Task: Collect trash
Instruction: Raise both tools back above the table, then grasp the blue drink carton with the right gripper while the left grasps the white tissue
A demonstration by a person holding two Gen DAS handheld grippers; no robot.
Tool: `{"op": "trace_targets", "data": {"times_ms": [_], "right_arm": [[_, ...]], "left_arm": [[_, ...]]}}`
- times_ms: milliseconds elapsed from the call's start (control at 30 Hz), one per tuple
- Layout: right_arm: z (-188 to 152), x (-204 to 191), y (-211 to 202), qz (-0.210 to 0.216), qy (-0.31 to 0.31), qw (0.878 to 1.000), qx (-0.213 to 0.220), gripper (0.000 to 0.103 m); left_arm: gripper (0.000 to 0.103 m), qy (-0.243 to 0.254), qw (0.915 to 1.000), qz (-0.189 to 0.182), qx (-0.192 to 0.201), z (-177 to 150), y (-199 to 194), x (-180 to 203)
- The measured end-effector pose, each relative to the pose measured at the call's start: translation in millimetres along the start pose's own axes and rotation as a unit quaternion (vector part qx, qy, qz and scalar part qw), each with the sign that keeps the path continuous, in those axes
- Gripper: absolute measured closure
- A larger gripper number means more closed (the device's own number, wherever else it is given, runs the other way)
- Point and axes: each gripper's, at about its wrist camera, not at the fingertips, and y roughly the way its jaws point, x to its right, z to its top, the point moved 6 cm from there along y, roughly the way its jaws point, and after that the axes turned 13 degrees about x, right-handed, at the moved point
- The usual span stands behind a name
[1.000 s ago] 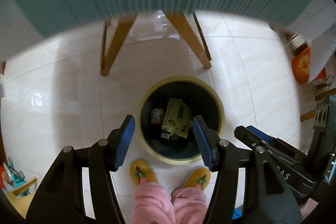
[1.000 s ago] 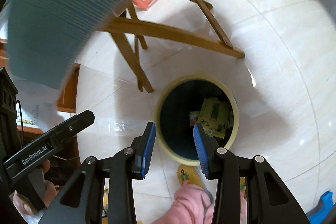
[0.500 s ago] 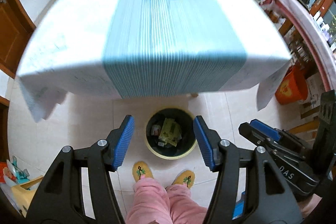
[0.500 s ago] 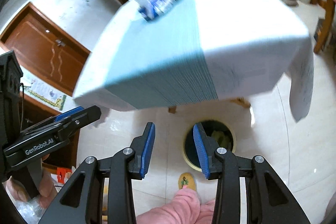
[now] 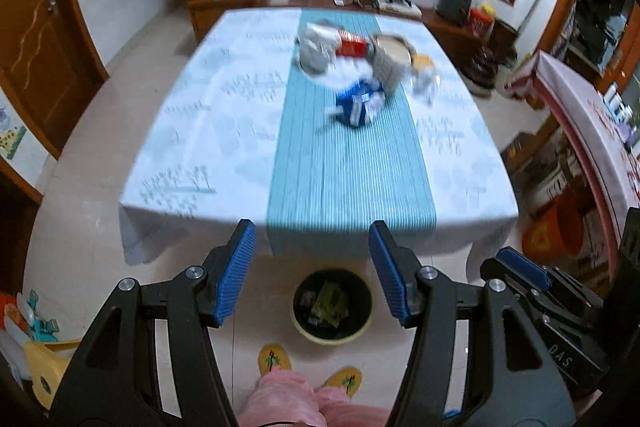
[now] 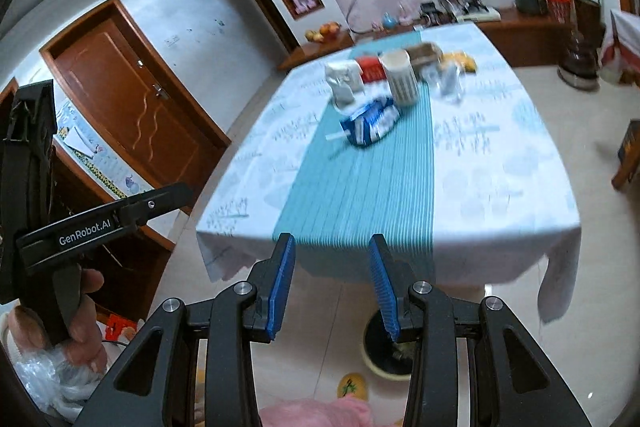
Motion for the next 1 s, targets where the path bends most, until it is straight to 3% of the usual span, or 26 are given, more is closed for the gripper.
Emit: {"op": "trace_targets", "data": {"times_ms": [233, 467, 533, 767, 833, 1000], "right_arm": [[36.3, -0.6, 10.1, 0.003, 0.007, 1.000, 0.004, 0.064], [64.7, 5.1, 56.8, -0.019, 0.003, 1.000, -0.006, 0.059], [72.2, 7.8, 76.9, -0.029, 0.006, 1.000, -0.009, 0.049], [99.4, 21.0, 181.3, -0.085, 0.057, 0.994, -0.031, 0.045], [103.2, 26.2, 214.4, -0.110, 0.079, 0.990, -0.045, 0.037], [108.3, 39.4, 288.3, -0.177, 0.119, 0.974, -0.074, 0.037]], "left_arm": [[0.048, 0.017, 0.9997, -0.003, 0.016, 33.5, -8.0, 6.3], [0.048, 0.033, 0.9993, -0.011, 0.010, 61.2, 26.2, 5.2], [0.048, 0.040, 0.9990, -0.019, 0.010, 70.9, 41.4, 4.0], [0.048, 0.081, 0.9944, -0.069, -0.004, 117.3, 117.4, -9.7], [0.048, 0.092, 0.9918, -0.088, -0.016, 131.0, 142.5, -17.0], [0.047, 0.126, 0.9813, -0.132, -0.060, 167.4, 212.1, -40.7]]}}
